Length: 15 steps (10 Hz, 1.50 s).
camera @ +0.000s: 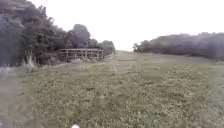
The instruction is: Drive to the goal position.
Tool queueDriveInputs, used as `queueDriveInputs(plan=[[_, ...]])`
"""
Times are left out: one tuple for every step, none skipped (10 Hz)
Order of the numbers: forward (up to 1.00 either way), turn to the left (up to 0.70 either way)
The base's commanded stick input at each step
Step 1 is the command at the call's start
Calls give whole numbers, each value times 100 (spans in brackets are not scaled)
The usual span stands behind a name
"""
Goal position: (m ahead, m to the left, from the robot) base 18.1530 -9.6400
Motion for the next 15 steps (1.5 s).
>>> queueDriveInputs(plan=[[0,0],[0,0],[0,0],[26,0],[50,0],[50,0],[50,0],[50,0],[50,0],[50,-31],[50,-50],[50,-50],[50,-50],[50,-50],[50,-50]])
